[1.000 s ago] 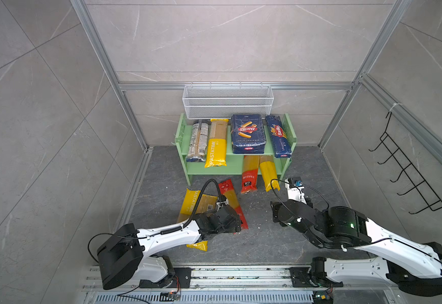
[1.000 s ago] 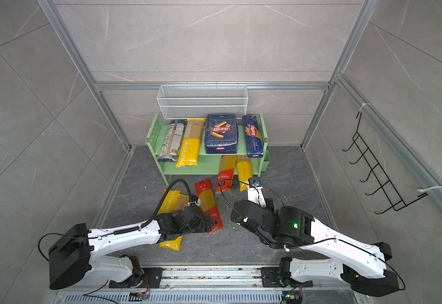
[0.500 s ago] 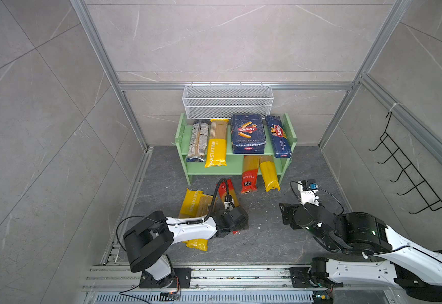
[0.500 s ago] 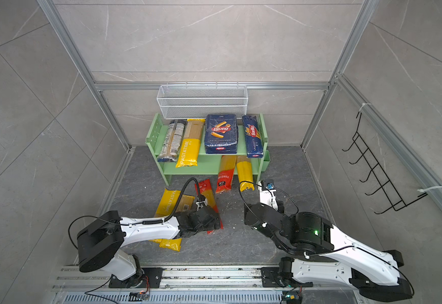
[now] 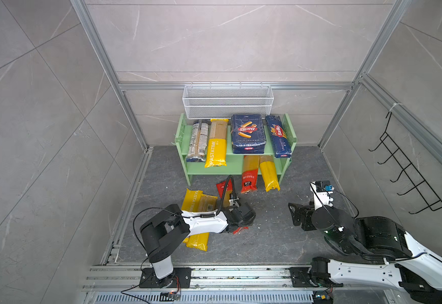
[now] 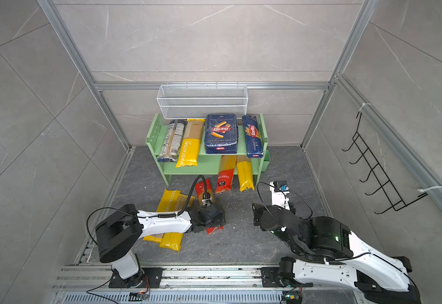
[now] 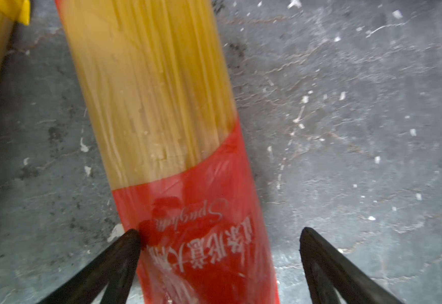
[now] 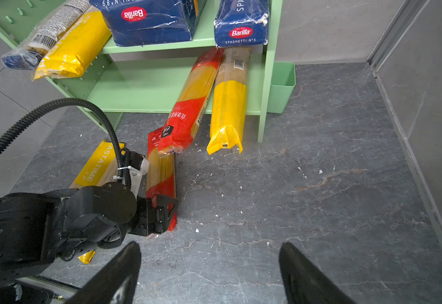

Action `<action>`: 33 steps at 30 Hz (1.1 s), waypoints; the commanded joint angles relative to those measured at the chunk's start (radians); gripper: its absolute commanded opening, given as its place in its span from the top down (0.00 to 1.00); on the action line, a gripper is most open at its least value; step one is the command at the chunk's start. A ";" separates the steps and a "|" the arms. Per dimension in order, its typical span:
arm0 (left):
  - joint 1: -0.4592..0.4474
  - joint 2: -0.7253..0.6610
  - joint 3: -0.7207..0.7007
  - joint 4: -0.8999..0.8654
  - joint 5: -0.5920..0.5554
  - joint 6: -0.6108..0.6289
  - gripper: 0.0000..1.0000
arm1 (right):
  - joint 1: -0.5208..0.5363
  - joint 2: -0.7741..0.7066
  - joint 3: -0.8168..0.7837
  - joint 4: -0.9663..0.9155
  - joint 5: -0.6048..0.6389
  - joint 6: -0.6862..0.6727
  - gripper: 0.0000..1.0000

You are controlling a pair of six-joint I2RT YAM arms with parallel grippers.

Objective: Arrange pasta packages on shelves
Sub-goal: Pick up the pasta bag from the center of the table.

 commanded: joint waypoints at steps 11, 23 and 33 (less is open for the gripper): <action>0.012 0.066 0.070 -0.139 0.029 -0.053 0.06 | -0.003 -0.006 -0.004 -0.023 0.018 -0.023 0.16; 0.022 0.080 0.071 -0.163 0.078 -0.056 0.42 | -0.003 -0.007 -0.022 -0.025 -0.008 -0.012 0.15; 0.019 0.008 0.002 -0.204 0.069 -0.067 0.98 | -0.003 0.046 -0.104 0.113 -0.124 -0.051 0.15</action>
